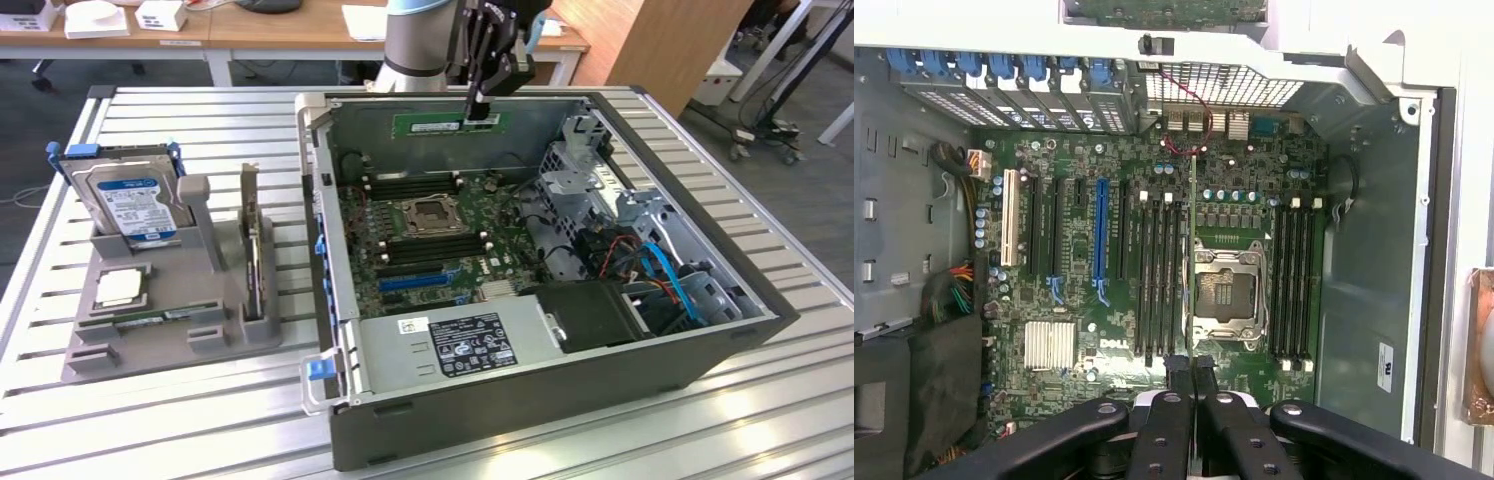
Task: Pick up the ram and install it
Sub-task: 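Insert the ram into the slot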
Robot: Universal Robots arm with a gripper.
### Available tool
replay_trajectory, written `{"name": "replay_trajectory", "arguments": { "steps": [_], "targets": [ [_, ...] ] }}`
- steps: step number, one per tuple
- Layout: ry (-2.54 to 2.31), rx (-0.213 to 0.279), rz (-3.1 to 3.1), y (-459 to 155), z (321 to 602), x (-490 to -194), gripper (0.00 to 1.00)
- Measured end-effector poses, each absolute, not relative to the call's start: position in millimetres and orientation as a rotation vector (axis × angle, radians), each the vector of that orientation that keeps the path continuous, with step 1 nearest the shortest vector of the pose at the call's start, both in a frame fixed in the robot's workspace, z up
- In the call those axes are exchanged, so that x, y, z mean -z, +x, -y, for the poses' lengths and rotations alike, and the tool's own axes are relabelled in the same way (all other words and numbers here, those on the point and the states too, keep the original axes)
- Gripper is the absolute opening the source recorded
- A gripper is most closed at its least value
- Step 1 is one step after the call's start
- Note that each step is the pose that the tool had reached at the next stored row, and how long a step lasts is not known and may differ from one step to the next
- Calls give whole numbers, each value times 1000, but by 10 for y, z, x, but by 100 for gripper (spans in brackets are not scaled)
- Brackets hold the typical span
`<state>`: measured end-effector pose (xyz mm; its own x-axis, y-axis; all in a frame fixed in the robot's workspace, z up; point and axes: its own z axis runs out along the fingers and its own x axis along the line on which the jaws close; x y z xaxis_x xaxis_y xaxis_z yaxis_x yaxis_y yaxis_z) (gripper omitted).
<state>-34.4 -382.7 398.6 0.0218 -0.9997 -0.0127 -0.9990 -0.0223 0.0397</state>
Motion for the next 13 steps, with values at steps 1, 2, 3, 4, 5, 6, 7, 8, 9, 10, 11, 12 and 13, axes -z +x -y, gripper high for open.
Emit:
{"name": "replay_trajectory", "arguments": {
  "steps": [1,2,3,4,5,6,7,8,9,10,11,12,13],
  "targets": [
    [2231,58,2183,-344,3827,-3986,12],
    [2232,58,2183,-344,3827,-3984,12],
    [2232,58,2183,-344,3827,-3978,12],
    [2232,58,2183,-344,3827,-3970,12],
    [2232,57,2183,-344,3827,-3961,12],
    [2231,57,2184,-344,3827,-3951,12],
    [2231,57,2184,-344,3827,-3940,12],
    [2230,57,2185,-344,3827,-3930,12],
    [2229,56,2186,-344,3827,-3919,12],
    [2228,56,2188,-344,3827,-3908,12],
    [2227,56,2189,-344,3827,-3897,12],
    [2226,56,2191,-344,3827,-3885,12],
    [2224,55,2193,-344,3827,-3872,12]
  ]
}}
